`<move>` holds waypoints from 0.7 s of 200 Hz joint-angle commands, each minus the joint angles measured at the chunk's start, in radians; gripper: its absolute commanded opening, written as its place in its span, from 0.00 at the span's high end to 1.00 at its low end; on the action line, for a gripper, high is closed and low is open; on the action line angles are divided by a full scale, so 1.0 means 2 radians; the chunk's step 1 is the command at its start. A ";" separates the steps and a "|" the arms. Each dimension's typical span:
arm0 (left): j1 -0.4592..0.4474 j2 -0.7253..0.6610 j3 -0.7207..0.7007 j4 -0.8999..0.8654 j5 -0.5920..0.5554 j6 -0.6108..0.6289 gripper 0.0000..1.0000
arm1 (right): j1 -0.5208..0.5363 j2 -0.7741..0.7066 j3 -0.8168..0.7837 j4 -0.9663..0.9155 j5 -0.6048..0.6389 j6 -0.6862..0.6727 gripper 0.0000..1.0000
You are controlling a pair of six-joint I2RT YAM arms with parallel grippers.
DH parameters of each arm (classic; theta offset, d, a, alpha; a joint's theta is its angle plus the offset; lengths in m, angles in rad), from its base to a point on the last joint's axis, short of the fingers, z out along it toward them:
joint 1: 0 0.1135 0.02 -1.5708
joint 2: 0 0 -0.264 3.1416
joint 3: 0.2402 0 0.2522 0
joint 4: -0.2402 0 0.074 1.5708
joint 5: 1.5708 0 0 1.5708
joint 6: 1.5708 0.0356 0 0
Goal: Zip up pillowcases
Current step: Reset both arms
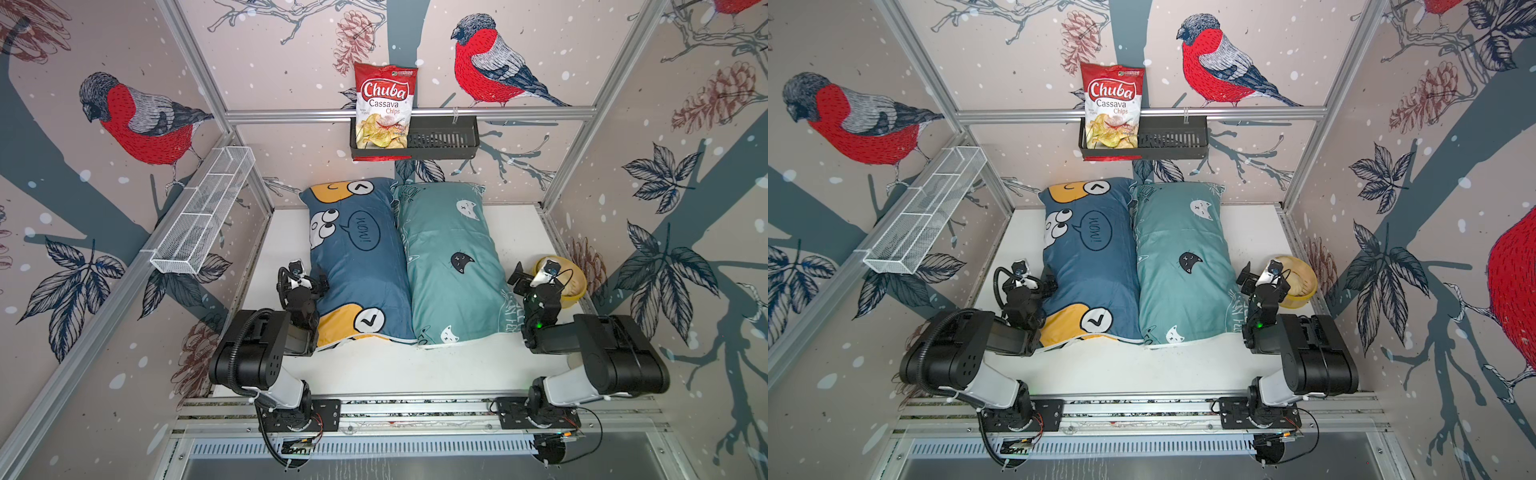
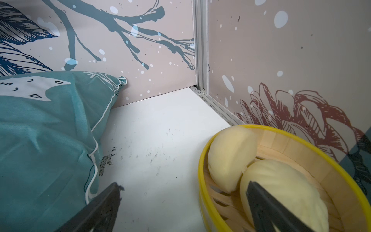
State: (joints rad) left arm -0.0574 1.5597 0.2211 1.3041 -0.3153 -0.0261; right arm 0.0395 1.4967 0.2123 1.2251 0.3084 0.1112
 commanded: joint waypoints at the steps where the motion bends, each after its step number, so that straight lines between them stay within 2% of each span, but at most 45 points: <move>1: -0.002 0.002 -0.002 0.023 0.010 0.007 0.02 | 0.006 0.003 0.004 0.002 0.010 -0.002 0.00; 140: -0.002 0.002 -0.001 0.021 0.011 0.007 0.02 | 0.002 0.003 0.009 -0.007 0.001 0.001 0.00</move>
State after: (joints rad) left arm -0.0574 1.5616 0.2203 1.3067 -0.3153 -0.0261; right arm 0.0448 1.5040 0.2253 1.2171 0.3141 0.1085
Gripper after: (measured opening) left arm 0.978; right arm 0.997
